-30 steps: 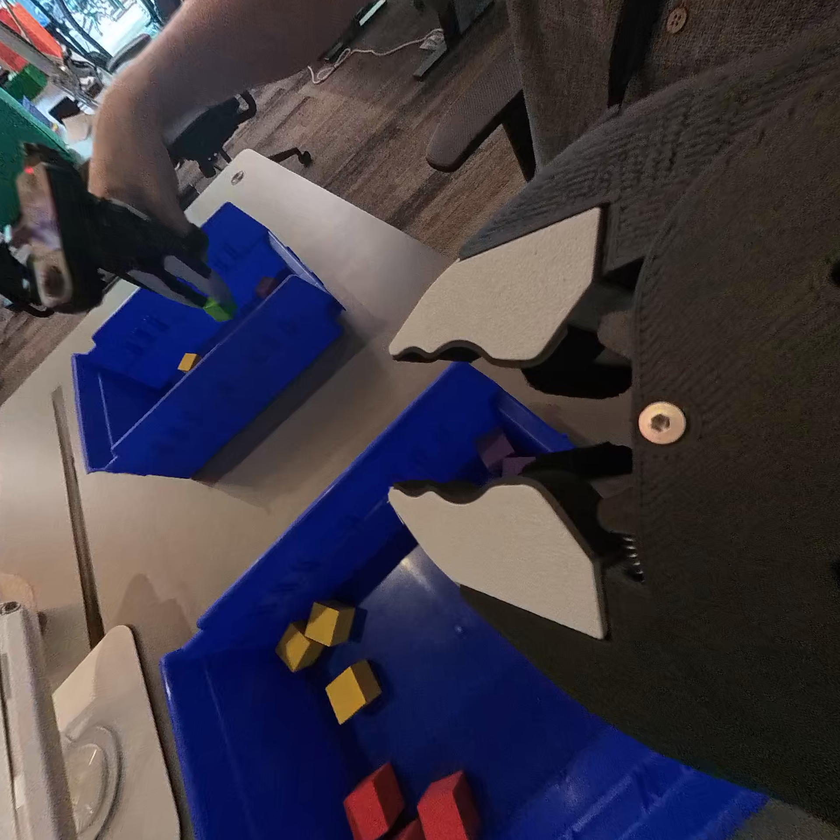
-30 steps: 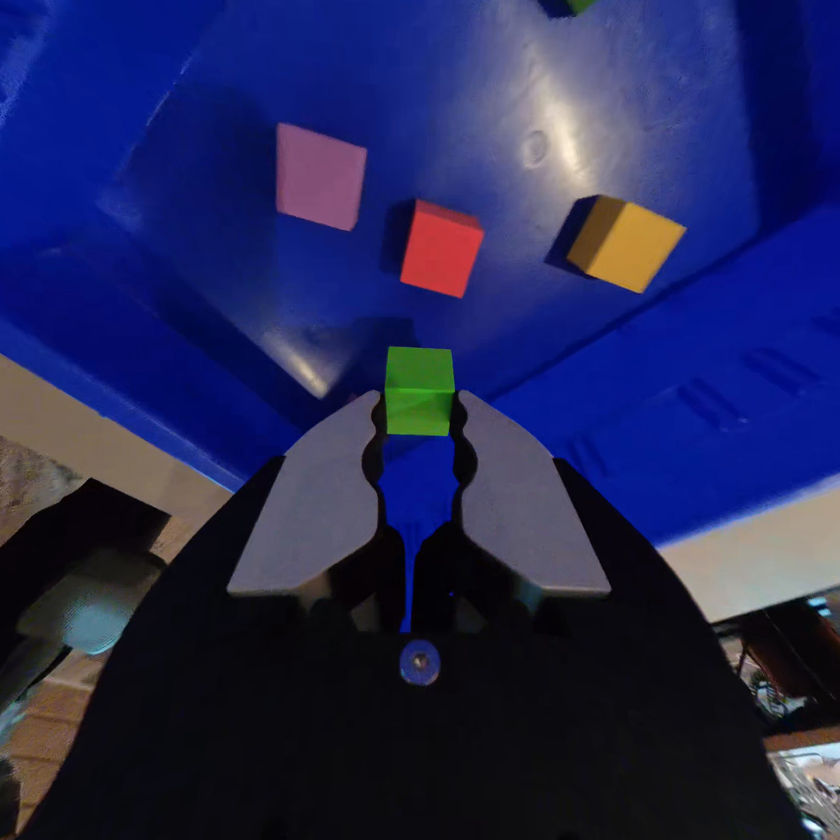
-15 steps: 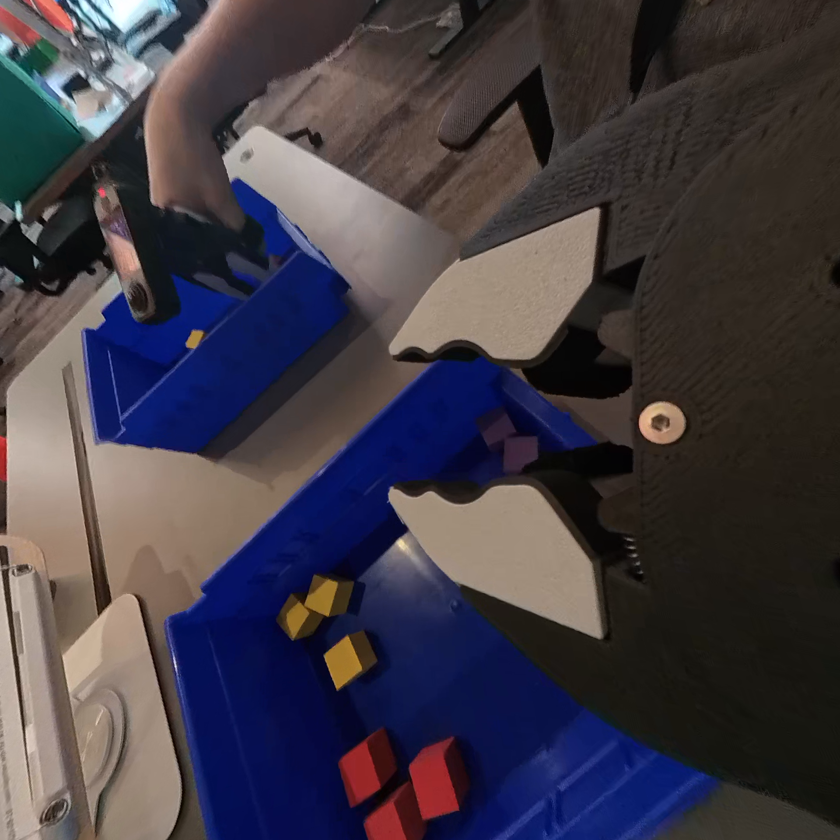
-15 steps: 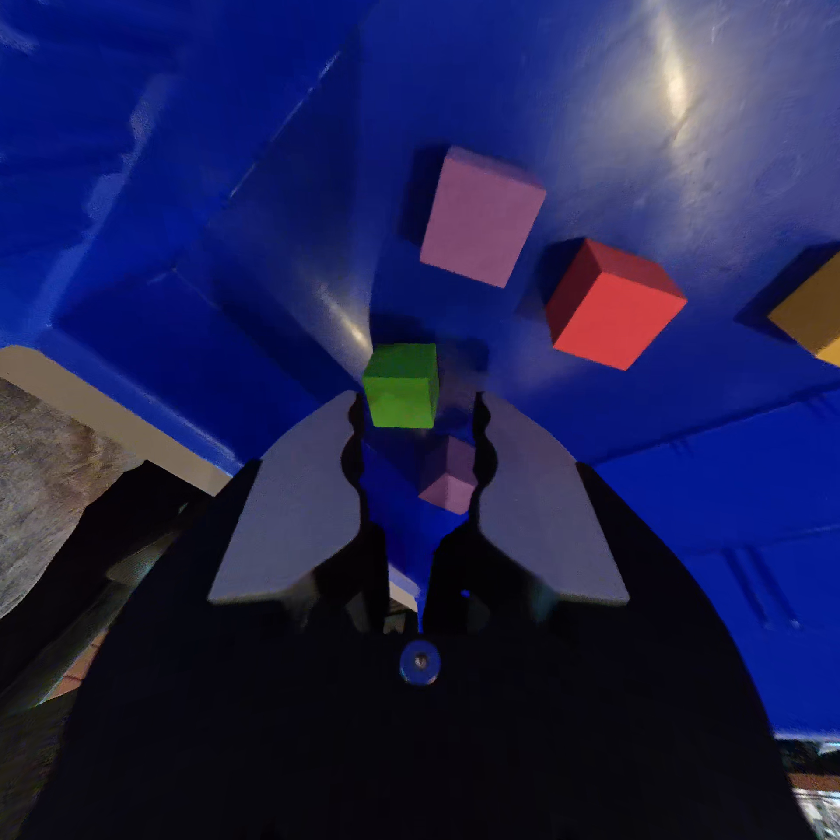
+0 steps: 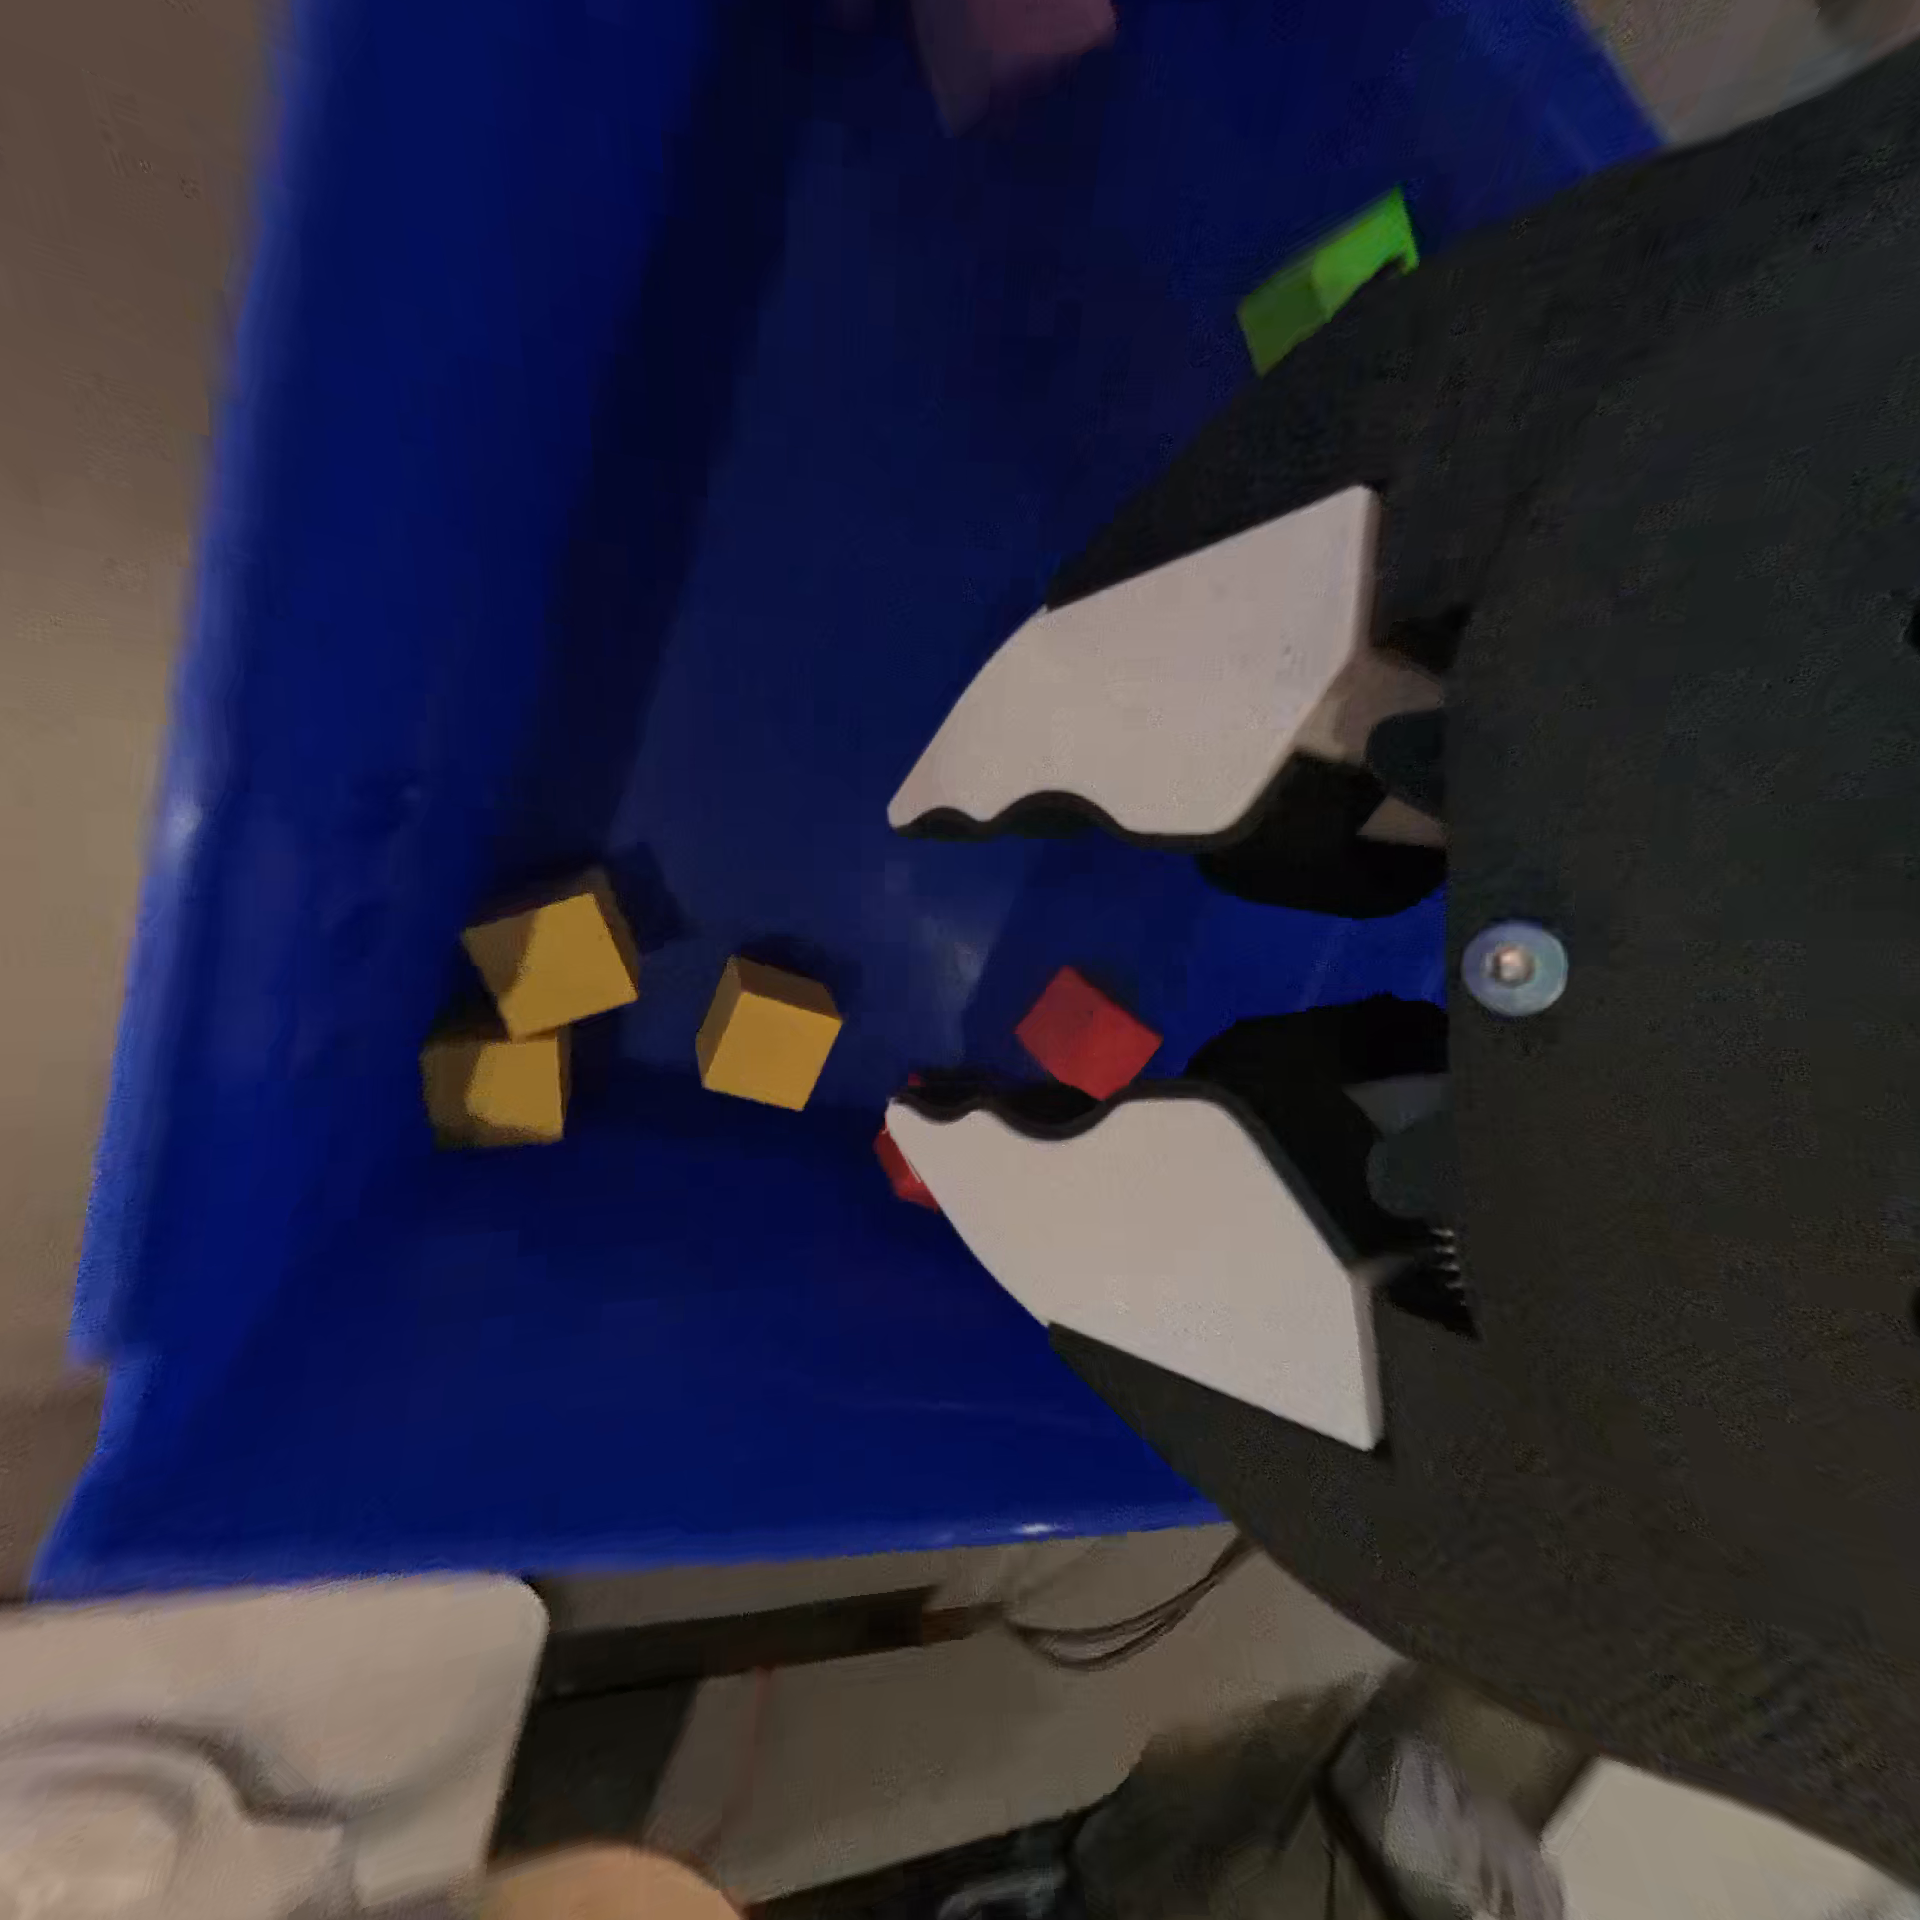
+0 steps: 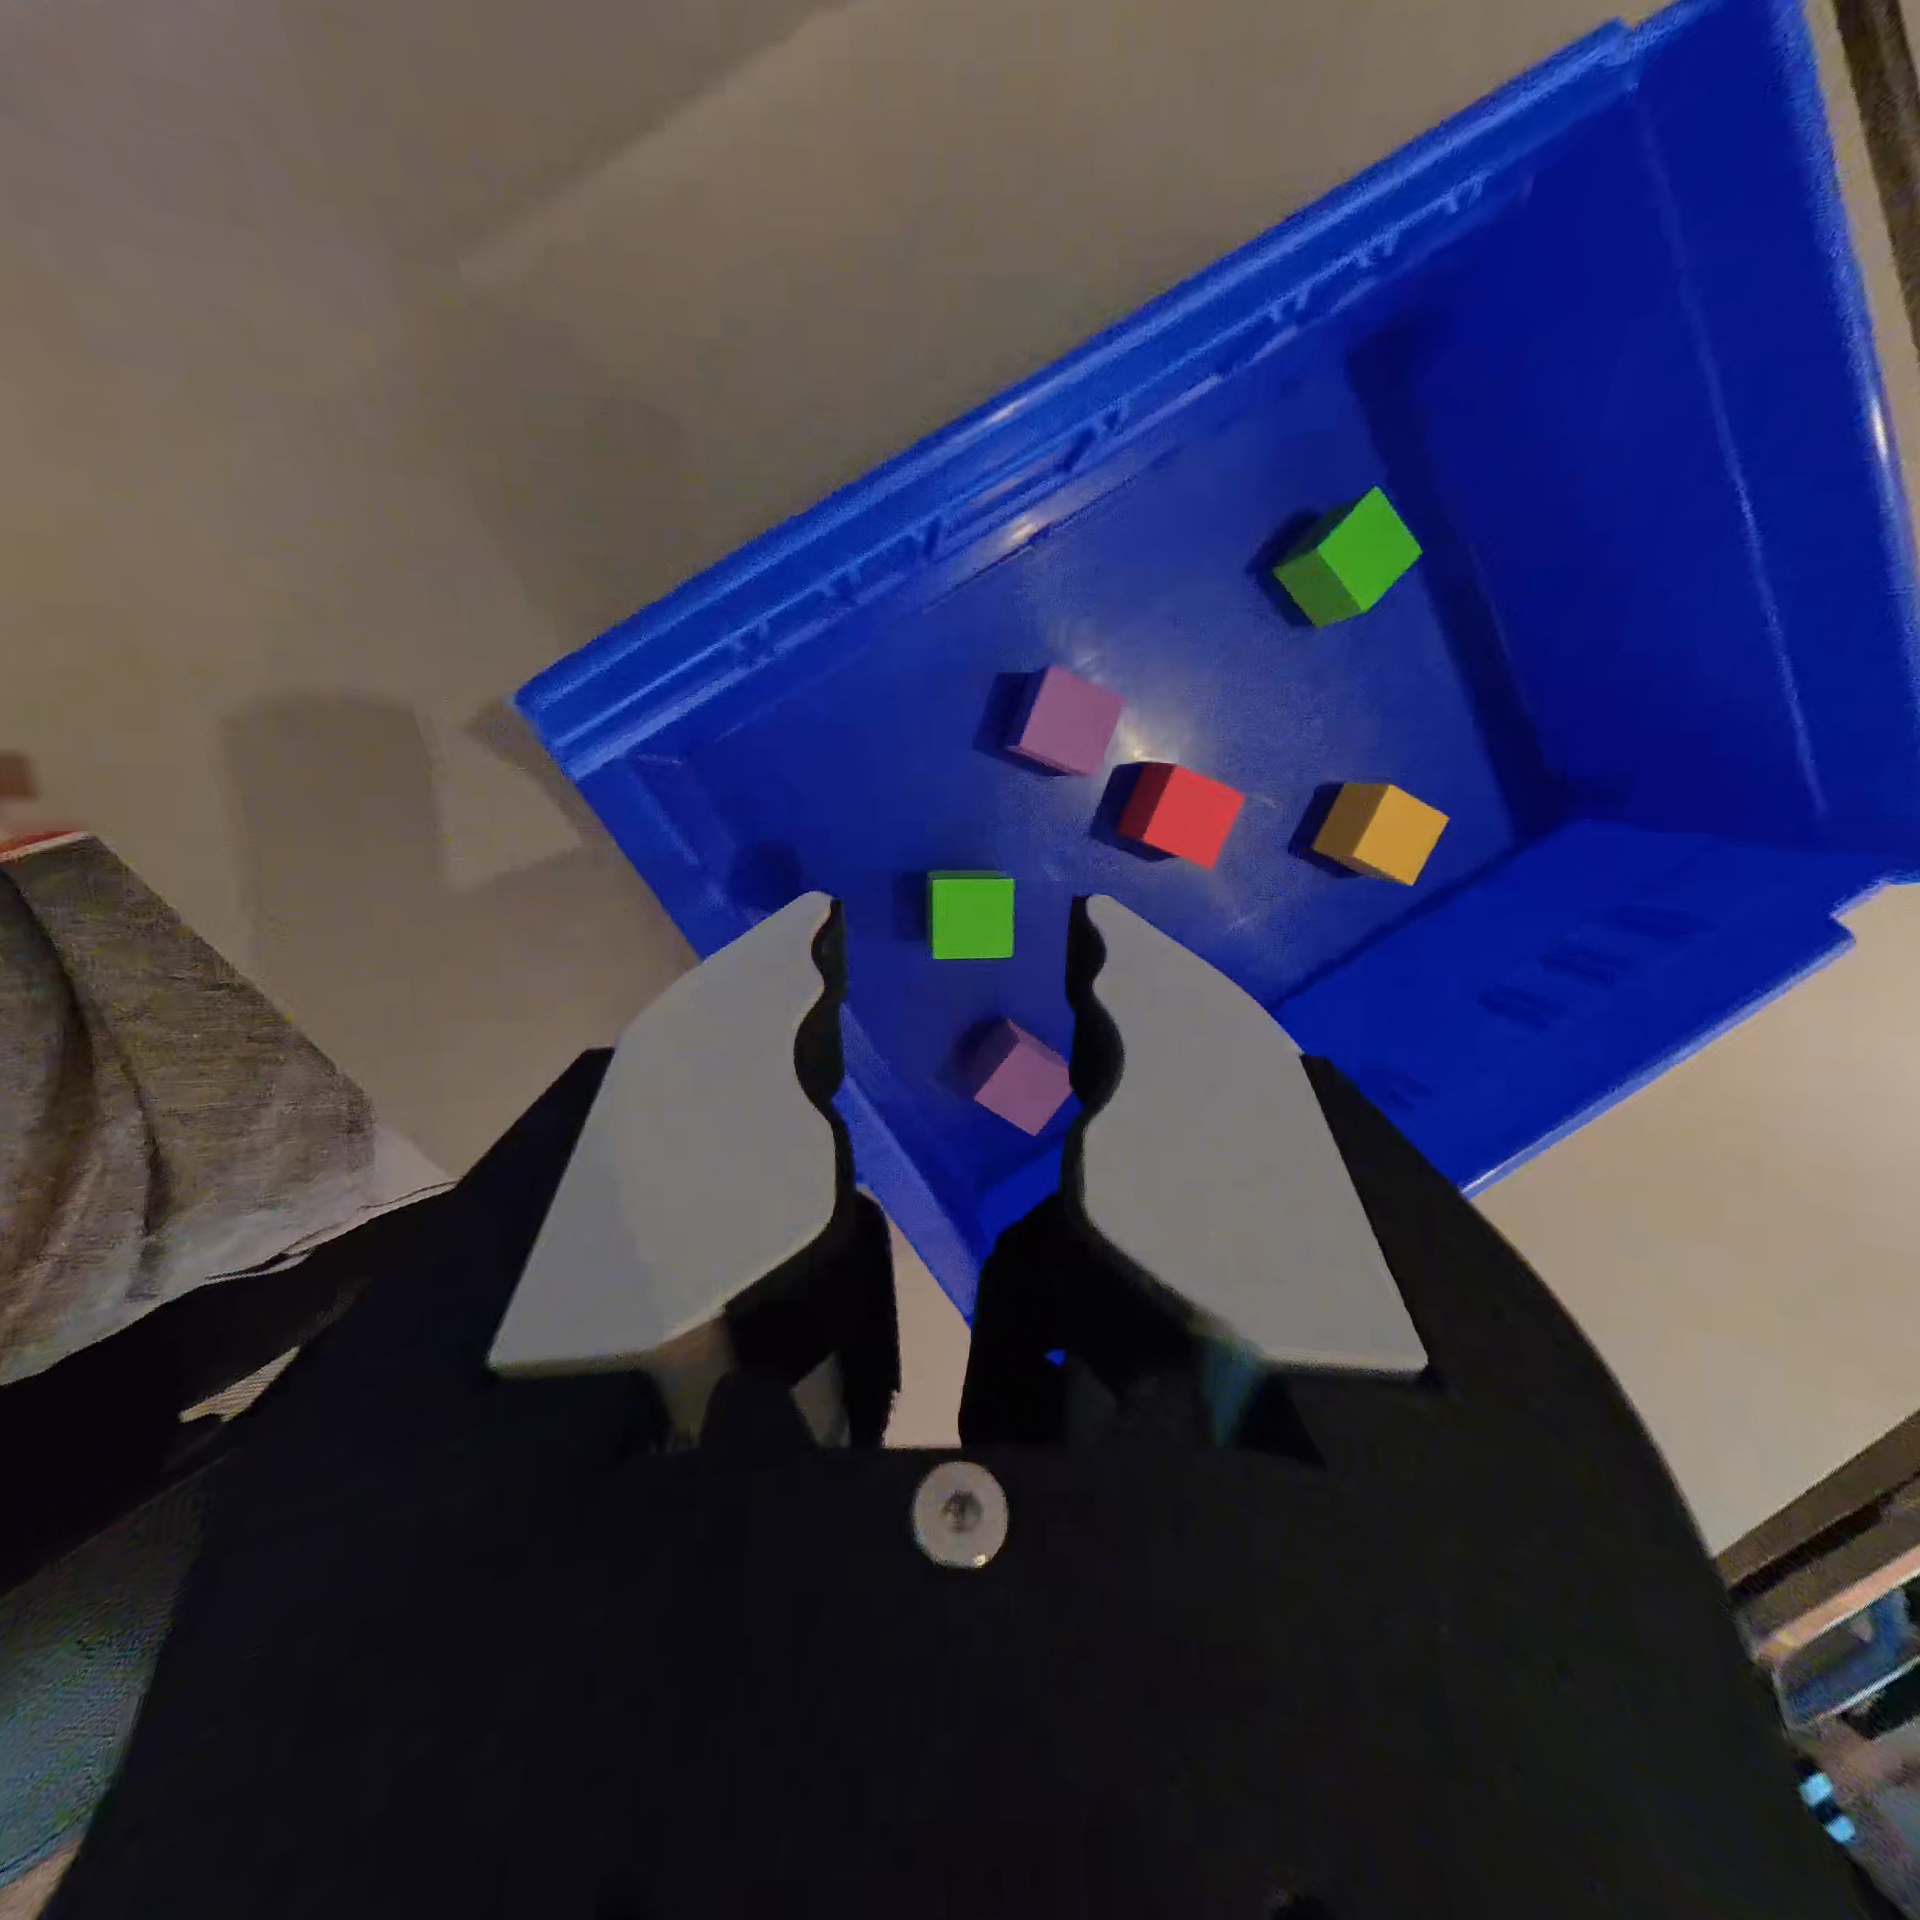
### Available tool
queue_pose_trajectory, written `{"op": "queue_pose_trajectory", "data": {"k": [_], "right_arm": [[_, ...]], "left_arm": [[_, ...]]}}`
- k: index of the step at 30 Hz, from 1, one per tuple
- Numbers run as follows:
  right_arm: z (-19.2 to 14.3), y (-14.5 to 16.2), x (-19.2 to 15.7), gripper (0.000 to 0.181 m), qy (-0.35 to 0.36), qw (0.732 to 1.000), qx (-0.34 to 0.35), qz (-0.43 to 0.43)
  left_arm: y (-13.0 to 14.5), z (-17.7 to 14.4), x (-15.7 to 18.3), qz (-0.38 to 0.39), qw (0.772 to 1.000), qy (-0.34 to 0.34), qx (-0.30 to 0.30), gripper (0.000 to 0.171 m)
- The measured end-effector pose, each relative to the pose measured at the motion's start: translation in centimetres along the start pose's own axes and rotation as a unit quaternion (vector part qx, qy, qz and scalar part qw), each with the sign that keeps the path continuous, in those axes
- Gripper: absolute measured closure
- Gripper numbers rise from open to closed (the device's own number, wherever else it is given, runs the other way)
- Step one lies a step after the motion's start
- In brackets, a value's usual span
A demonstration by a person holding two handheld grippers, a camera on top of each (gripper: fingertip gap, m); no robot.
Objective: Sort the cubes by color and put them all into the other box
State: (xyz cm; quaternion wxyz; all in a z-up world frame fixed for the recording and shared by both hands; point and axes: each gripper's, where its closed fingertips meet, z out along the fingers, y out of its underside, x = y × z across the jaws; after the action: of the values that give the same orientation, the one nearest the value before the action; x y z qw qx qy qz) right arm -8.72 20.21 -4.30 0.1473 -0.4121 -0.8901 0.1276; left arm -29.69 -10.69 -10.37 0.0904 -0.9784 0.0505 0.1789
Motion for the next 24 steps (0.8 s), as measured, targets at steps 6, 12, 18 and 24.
{"op": "queue_pose_trajectory", "data": {"k": [6, 12, 18, 24], "right_arm": [[0.7, 1.8, -2.8, 0.139, 0.012, 1.000, -0.004, -0.026], [1.4, 1.7, -3.2, 0.139, 0.007, 1.000, 0.010, -0.026], [1.3, 0.9, -3.2, 0.139, 0.012, 0.999, 0.023, -0.035], [0.4, 0.3, -3.5, 0.139, 0.019, 0.998, 0.035, -0.041]], "left_arm": [[3.0, 1.7, -1.1, 0.052, 0.995, 0.039, -0.080, 0.123], [7.0, 2.2, -1.2, 0.044, 0.981, 0.047, -0.182, 0.129], [9.0, 3.4, -1.5, 0.095, 0.968, 0.036, -0.231, 0.132], [9.3, 3.9, -2.6, 0.108, 0.960, 0.026, -0.258, 0.131]]}}
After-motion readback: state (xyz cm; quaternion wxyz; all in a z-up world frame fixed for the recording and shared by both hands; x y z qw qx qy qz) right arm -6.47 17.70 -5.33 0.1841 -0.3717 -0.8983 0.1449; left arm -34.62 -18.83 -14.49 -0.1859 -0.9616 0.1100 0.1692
